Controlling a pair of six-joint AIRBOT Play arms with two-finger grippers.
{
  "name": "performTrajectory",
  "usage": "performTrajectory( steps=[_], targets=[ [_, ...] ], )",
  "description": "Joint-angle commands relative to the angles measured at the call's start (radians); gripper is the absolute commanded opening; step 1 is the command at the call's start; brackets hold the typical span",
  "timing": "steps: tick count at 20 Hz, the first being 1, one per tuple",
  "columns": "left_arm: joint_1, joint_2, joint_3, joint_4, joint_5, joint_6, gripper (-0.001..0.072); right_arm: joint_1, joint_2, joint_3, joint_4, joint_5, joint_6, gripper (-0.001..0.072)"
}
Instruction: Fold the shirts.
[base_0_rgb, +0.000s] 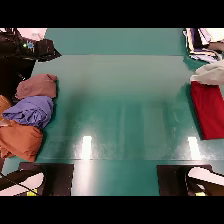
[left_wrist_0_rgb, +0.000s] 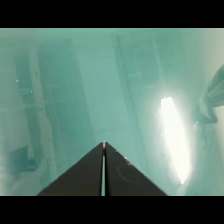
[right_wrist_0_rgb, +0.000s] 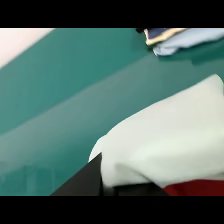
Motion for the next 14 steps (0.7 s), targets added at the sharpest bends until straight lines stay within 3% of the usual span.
performTrajectory(
  steps=[1,7,8,9,10,11,14],
  targets=[
    [0.0,-0.001,0.0,0.0,0.0,0.024,0.0022,-0.015,0.041,-0.001,-0.196,0.158,0.0,0.0015],
    [0.0,-0.001,0.0,0.0,-0.004,0.055,0.0023,-0.015,0.143,-0.22,-0.554,0.248,0.05,0.0031],
    [0.0,-0.001,0.0,0.0,-0.004,0.054,0.0022,-0.015,0.164,-0.274,-0.612,0.252,0.066,0.0164],
    [0.0,-0.001,0.0,0.0,-0.004,0.055,0.0022,-0.015,0.184,-0.328,-0.679,0.258,0.082,0.0409],
    [0.0,-0.001,0.0,0.0,-0.004,0.055,0.0022,-0.015,0.199,-0.37,-0.74,0.265,0.093,0.0608],
    [0.0,-0.001,0.0,0.0,-0.003,0.055,0.0023,-0.015,0.209,-0.4,-0.787,0.282,0.117,0.0681],
    [0.0,-0.001,0.0,0.0,-0.006,0.055,0.0023,-0.006,0.235,-0.394,-0.768,0.285,0.123,0.0679]
  ],
)
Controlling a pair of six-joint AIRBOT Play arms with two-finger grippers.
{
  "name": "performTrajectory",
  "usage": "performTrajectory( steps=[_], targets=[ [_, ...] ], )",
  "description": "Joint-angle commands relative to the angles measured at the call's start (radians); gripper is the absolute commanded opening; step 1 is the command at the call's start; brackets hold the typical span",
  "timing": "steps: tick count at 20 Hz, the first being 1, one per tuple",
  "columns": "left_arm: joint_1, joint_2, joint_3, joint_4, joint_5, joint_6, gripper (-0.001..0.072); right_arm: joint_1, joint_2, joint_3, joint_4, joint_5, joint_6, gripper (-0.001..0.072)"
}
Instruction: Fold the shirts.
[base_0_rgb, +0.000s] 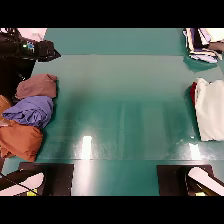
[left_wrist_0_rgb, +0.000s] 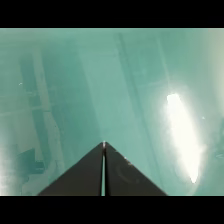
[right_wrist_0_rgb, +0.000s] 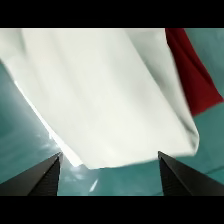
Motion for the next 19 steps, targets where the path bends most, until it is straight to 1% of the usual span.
performTrajectory(
  steps=[1,3,5,6,8,9,10,11,12,16,19],
  targets=[
    [0.0,-0.001,0.0,0.0,-0.006,0.003,0.0023,0.025,0.035,-0.007,-0.047,0.018,0.031,0.0679],
    [0.0,-0.001,0.0,0.0,0.003,0.003,0.0023,0.068,0.035,0.06,0.05,0.017,0.044,0.0678],
    [0.0,-0.001,0.0,-0.001,0.007,0.002,0.0023,0.134,0.034,0.121,0.203,-0.001,0.054,0.0676],
    [0.0,-0.001,0.0,0.0,0.011,0.002,0.0023,0.171,0.035,0.145,0.269,-0.012,0.054,0.0651],
    [0.0,-0.001,0.0,0.0,0.022,0.002,0.0023,0.27,0.034,0.185,0.357,-0.037,0.054,0.05],
    [0.0,-0.001,0.0,0.0,0.028,0.002,0.0023,0.333,0.035,0.202,0.358,-0.052,0.054,0.04],
    [0.0,-0.001,0.0,-0.001,0.032,0.002,0.0023,0.394,0.035,0.216,0.353,-0.061,0.052,0.026],
    [0.0,-0.001,0.0,-0.001,0.032,0.002,0.0023,0.451,0.035,0.225,0.353,-0.069,0.052,0.0092],
    [0.0,-0.001,0.0,0.0,0.032,0.002,0.0023,0.503,0.034,0.232,0.351,-0.079,0.051,0.0017],
    [0.0,-0.001,0.0,0.0,0.032,0.002,0.0023,0.645,0.034,0.236,0.348,-0.112,0.051,0.0017],
    [0.0,-0.001,0.0,0.0,0.033,0.002,0.0023,0.666,0.034,0.236,0.349,-0.113,0.051,0.0016]
  ],
)
